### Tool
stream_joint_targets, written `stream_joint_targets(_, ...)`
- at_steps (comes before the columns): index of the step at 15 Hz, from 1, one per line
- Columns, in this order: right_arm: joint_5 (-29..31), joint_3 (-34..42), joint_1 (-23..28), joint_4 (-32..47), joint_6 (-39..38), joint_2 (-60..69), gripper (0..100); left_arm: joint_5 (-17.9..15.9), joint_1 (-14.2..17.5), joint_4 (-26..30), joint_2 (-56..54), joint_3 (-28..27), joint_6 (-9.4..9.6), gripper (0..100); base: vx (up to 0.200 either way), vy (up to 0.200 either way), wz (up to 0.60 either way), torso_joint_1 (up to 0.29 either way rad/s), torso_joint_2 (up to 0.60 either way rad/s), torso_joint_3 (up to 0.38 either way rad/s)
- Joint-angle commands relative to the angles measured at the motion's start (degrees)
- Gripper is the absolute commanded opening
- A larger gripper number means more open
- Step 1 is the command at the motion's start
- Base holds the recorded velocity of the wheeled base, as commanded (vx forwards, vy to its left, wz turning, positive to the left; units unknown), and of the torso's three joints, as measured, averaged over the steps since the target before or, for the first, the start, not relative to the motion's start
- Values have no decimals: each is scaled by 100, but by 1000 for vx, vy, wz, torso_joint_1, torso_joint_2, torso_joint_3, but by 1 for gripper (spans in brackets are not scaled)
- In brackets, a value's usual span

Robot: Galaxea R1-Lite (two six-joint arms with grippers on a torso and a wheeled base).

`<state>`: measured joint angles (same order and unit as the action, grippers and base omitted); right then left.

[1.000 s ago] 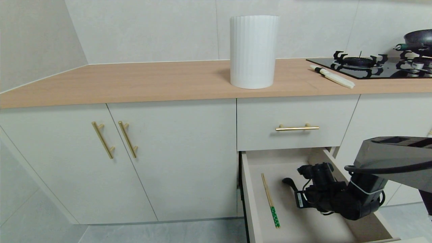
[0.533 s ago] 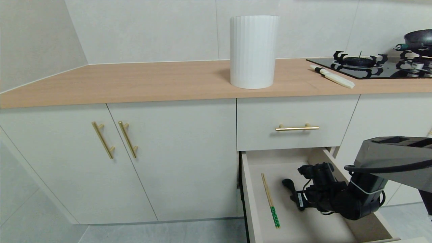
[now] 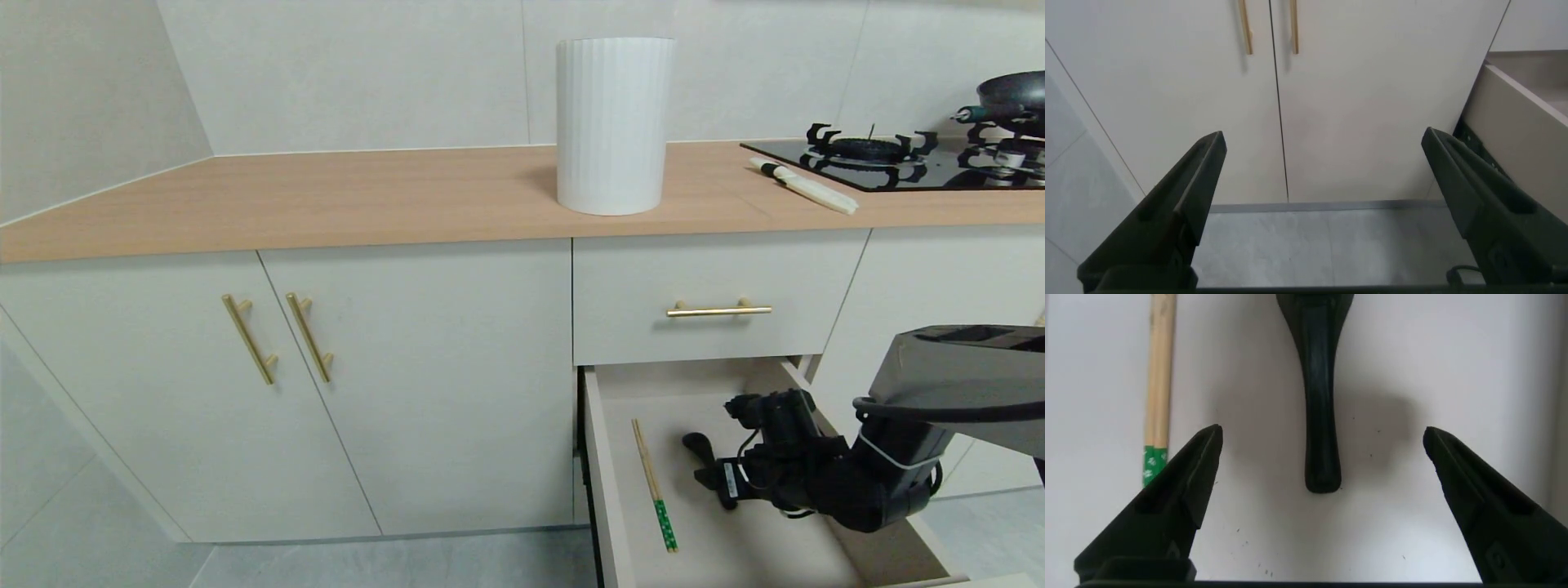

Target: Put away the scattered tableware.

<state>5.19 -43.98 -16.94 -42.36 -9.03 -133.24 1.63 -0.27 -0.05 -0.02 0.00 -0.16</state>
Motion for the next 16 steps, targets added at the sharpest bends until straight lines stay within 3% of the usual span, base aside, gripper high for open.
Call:
stream_joint_targets(1,-1,373,-11,61,7,861,100,4,0,-4,2,0,-2,100,0,0,0,0,0,0)
stream_joint_targets(5,-10,707,-37,536,-2,2083,100,4,0,-4,2,0,-2,100,0,0,0,0,0,0)
stream_joint_targets(6,-18,909,-37,888,-28,2637,100,4,0,5,2,0,-2,100,0,0,0,0,0,0)
stream_joint_targets(11,-36,2017,-37,1116,-37,4175,100,4,0,-4,2,0,-2,100,0,0,0,0,0,0)
stream_joint_targets(16,-71,2157,-274,2074,7,4940,100,4,0,5,2,0,25,100,0,0,0,0,0,0)
